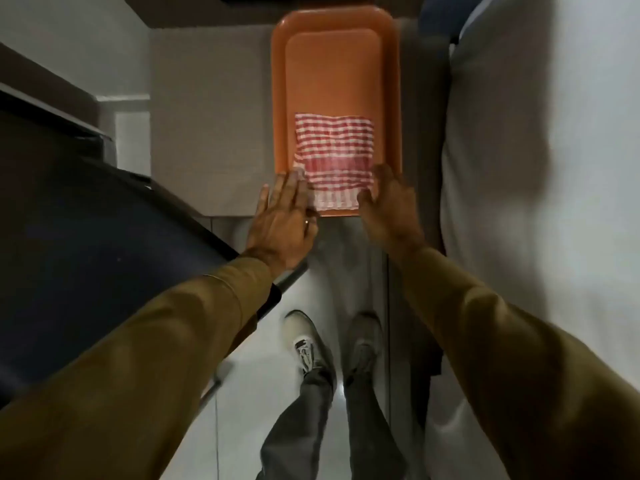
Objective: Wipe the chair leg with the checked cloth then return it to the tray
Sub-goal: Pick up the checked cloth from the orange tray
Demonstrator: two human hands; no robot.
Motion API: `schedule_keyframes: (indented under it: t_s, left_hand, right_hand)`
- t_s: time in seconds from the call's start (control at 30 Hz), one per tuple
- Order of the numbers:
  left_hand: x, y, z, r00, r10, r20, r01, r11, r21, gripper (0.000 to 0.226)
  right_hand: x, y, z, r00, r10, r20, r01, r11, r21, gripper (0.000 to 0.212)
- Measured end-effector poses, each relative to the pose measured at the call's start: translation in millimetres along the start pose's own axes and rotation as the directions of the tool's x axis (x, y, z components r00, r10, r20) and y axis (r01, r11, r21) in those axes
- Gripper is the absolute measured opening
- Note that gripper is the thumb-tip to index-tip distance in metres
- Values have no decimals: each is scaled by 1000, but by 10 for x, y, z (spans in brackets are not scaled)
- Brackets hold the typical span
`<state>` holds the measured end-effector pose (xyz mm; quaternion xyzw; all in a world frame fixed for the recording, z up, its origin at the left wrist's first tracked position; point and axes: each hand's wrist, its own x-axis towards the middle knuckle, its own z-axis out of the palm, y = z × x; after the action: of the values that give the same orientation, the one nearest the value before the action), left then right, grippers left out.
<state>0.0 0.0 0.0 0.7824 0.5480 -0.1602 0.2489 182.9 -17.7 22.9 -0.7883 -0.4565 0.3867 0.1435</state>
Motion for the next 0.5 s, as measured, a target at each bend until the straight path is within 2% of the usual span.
schedule_keyframes:
  t_s: [0.07,0.17,0.33,0.4,0.5]
  left_hand:
    - [98,1,84,999,43,16,-44,998,40,76]
    - [192,3,192,995,90,51,-94,993,76,75]
    - [280,-50,229,992,84,92,-91,994,66,76]
    - [306,-65,243,991,92,93,-98,993,61,77]
    - [337,-87,217,989,102,106,-108,993,55,77]
  right_hand:
    - [225,-42,75,999,37,-24,-35,996,76,53]
    - [508,-122,164,984,172,38,-176,978,113,56]
    - [698,-166,315,951,307,30,-307,952,11,70]
    - [761,-198,335,931,364,26,-365,927,83,77]
    - [833,-206,288,882,466,68,-458,815,354,74]
